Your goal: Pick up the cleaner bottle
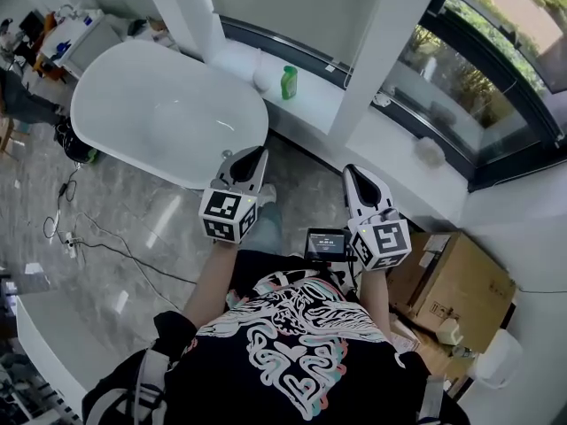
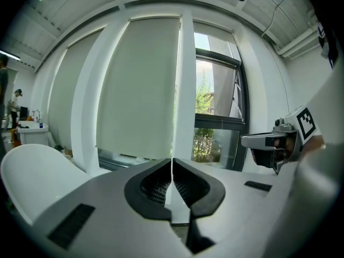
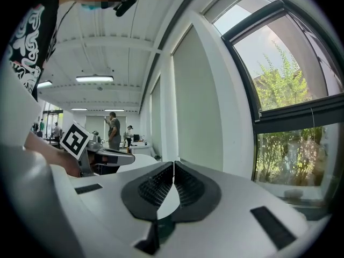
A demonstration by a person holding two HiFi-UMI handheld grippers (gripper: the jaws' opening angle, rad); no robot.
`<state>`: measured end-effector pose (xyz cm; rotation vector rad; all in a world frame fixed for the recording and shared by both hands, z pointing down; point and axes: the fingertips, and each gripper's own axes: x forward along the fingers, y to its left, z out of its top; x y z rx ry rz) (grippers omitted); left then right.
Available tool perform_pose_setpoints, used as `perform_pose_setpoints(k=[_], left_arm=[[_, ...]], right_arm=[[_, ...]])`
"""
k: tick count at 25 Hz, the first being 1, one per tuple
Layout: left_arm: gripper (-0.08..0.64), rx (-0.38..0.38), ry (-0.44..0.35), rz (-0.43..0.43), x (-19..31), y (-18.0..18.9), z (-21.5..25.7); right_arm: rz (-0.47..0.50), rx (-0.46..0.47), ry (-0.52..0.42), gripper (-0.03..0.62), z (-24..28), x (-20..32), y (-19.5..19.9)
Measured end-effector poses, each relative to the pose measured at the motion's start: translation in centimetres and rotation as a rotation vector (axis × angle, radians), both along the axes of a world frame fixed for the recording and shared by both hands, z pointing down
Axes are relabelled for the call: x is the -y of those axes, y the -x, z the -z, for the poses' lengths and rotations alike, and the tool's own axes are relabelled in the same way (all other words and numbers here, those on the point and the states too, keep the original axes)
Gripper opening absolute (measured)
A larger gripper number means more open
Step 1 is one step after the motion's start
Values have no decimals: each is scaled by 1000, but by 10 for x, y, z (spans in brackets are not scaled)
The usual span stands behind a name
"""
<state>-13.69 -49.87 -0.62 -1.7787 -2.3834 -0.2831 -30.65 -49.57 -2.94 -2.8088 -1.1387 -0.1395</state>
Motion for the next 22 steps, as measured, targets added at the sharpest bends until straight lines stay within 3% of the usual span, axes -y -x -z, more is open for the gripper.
perform_pose_setpoints(k=[12,18,22], left_arm=[[25,-42,-47,-18,-123,-36,-23],[25,-125,-31,-10,-204,-85,-25],[25,-138,-18,-15,-253,-116,-20]], right_arm=[[-40,27,13,29,2,-117,-35],[-155,75,99,29,6,-205,-72],[-174,82,94,28,3,-258,-102]])
